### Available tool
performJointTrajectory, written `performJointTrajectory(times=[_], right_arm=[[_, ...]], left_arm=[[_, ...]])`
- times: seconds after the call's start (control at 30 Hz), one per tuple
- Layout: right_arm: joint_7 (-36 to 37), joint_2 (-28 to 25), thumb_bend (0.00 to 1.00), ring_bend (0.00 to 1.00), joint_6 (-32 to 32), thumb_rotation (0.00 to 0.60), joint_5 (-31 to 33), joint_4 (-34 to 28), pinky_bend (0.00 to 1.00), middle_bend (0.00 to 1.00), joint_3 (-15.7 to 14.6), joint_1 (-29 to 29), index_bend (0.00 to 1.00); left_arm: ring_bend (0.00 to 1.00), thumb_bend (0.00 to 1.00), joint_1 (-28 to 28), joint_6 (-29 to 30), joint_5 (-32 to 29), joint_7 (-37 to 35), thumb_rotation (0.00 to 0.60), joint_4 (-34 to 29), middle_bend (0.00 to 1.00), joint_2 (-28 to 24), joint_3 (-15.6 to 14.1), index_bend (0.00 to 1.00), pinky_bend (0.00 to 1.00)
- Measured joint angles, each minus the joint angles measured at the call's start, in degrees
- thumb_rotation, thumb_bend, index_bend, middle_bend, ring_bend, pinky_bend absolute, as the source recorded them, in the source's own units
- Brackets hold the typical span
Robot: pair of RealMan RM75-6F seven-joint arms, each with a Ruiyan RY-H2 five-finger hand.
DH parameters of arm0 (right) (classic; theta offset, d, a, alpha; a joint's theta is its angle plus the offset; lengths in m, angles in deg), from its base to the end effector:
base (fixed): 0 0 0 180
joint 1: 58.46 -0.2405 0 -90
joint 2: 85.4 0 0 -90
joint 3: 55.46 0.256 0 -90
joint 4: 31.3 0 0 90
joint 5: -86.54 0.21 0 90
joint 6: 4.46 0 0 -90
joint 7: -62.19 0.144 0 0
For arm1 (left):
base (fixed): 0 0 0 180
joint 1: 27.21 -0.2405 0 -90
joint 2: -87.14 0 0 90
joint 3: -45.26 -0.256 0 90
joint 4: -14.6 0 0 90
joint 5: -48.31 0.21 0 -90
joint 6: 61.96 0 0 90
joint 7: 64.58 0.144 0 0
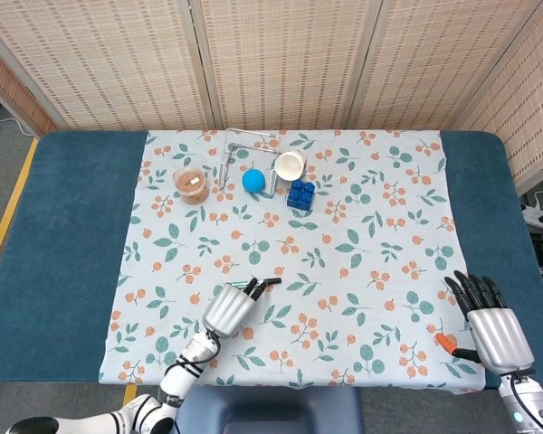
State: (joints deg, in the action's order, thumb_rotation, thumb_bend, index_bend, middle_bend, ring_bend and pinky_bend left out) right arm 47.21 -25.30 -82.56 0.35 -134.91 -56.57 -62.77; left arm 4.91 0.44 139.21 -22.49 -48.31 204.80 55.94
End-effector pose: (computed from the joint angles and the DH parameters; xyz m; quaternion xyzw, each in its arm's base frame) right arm -0.2884 -0.1581 0.1383 0.6641 -0.3963 0.2931 0.5622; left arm -0.1080 0.2699 -0.1303 -0.7970 -0.1430 -0.3662 0.4586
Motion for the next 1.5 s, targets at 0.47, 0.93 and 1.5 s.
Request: performJointTrajectory(times=[0.47,0.93,1.5], right_arm=[[1.54,-0.77,0.17,0.00,-0.05,0.430,-0.28,-0.34,0.00,0.00,-0.13,-0.14,0.00],[2.06,-1.09,0.18,0.00,-0.31,0.431,-0.82,-0.65,0.00,0.00,-0.43,-0.05,0.00],[2.13,-1.06,0.17,0.00,-0.07,0.430,-0.81,-0.61,0.00,0.00,-0.57,-0.18,0.00]], left_arm=[[0.92,0.38,2.65,1.65,-2.67,4.89,0.600,7.28,0.39,2.61,-0.31,0.29,1.00],[0.92,0.38,3.09,3.04,-4.14,7.71,0.600,8.36,0.42,1.67,-1.48,0.32,1.00],[0.93,0.37,4.23,3.53,-5.14,9.63,0.600,10.14,0.51,2.12,-2.97,0.44,1.00]])
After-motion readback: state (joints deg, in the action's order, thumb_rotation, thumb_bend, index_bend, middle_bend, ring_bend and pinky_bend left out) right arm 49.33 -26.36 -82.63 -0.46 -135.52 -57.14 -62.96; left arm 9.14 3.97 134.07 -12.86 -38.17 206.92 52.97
